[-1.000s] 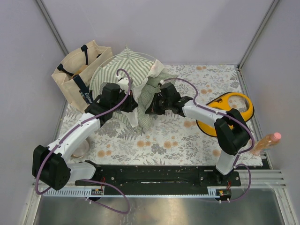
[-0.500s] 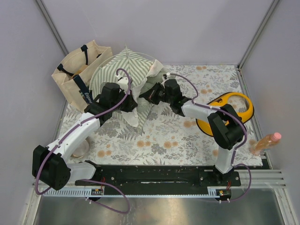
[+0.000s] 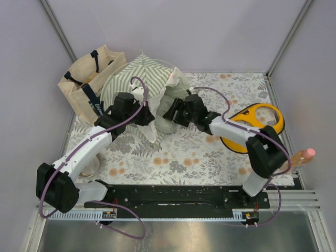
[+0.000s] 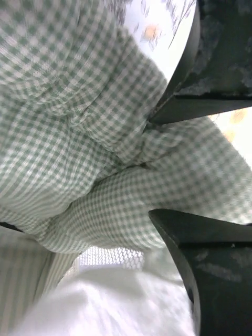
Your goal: Set up the pet tent
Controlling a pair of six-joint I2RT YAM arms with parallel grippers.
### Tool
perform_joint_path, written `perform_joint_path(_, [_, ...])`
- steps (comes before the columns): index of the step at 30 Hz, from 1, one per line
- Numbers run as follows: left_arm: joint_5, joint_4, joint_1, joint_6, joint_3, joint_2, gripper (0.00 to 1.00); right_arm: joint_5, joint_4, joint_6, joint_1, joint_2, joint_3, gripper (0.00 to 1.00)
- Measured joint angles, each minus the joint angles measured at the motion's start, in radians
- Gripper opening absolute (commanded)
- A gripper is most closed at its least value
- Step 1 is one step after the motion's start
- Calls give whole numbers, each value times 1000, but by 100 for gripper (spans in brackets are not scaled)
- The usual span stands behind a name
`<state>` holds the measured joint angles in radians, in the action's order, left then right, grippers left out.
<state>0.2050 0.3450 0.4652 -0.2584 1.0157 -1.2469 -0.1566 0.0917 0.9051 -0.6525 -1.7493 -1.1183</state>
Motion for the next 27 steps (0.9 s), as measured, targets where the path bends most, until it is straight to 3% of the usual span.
perform_joint_path(3, [10, -1, 0, 0, 0, 0, 0, 108, -117, -95, -3, 138, 0, 90])
perform_joint_path(8, [20, -2, 0, 0, 0, 0, 0, 251, -193, -207, 34, 294, -54, 95])
perform_joint_path(12, [23, -3, 0, 0, 0, -1, 0, 338, -216, -277, 76, 255, -119, 98])
perform_joint_path(18, [23, -1, 0, 0, 2, -2, 0, 460, -278, -364, 97, 31, -284, 99])
perform_joint_path(20, [23, 3, 0, -1, 7, -6, 0, 473, -298, -388, 99, -55, -348, 89])
perform_joint_path(25, [24, 12, 0, -1, 18, -14, 0, 484, -320, -430, 104, -186, -423, 16])
perform_joint_path(27, [25, 16, 0, -1, 20, -16, 0, 476, -316, -426, 107, -195, -419, 0])
